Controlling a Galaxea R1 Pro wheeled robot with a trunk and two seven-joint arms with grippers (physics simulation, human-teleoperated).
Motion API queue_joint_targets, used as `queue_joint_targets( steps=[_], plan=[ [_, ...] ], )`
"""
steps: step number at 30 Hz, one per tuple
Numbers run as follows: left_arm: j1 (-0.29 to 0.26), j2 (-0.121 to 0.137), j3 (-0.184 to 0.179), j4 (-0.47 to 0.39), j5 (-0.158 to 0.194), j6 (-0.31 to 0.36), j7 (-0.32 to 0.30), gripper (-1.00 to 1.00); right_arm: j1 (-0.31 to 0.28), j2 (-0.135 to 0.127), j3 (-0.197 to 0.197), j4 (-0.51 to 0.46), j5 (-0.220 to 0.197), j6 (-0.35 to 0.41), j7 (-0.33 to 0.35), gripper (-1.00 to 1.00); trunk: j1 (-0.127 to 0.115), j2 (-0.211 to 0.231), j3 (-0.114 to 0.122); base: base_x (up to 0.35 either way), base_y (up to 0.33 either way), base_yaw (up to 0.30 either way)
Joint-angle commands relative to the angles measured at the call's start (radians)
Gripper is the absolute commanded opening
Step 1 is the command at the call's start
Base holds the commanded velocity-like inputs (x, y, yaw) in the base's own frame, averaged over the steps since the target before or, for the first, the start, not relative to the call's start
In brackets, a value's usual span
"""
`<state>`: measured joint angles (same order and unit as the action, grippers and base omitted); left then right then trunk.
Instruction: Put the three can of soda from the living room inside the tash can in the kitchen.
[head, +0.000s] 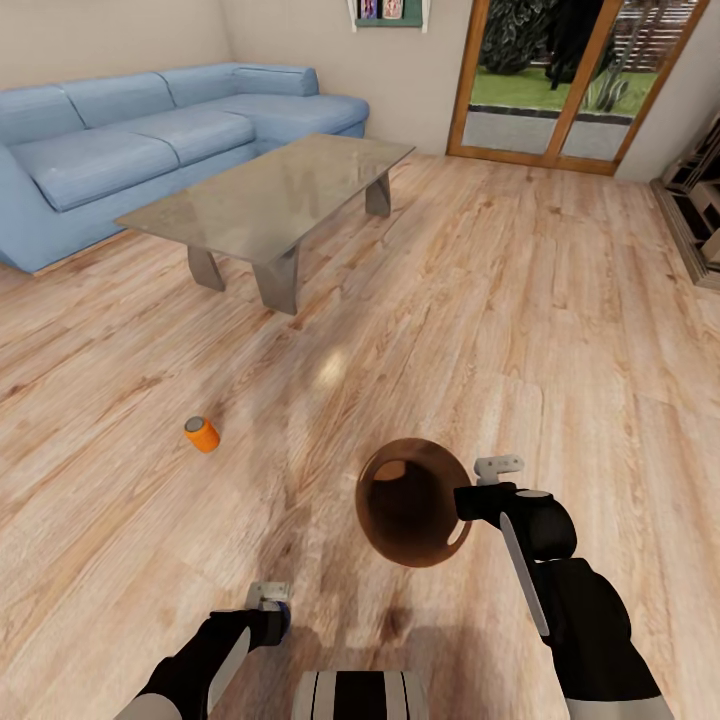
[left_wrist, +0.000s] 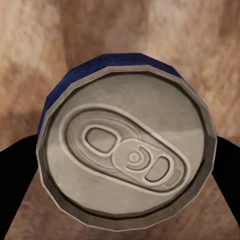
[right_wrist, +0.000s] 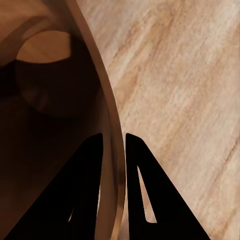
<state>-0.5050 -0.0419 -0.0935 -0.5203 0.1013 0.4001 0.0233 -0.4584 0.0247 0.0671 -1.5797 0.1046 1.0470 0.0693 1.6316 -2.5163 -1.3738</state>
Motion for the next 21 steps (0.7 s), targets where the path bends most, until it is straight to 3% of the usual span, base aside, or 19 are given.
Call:
queue_joint_targets(
  steps=[1, 21],
  plan=[
    [0.000, 0.000, 0.000, 0.000, -0.002, 0.000, 0.000, -1.00, 0.000, 0.000, 0.000, 0.000, -0.016, 0.000, 0.004, -1.00, 0.000, 0.000, 0.000, 0.000, 0.000, 0.000],
    [0.002, 0.003, -0.011, -0.021, -0.005, 0.000, -0.020, -1.00, 0.000, -0.001, -0.001, 0.000, -0.014, 0.000, 0.004, -1.00, -0.009, 0.005, 0.077, 0.000, 0.000, 0.000]
  ],
)
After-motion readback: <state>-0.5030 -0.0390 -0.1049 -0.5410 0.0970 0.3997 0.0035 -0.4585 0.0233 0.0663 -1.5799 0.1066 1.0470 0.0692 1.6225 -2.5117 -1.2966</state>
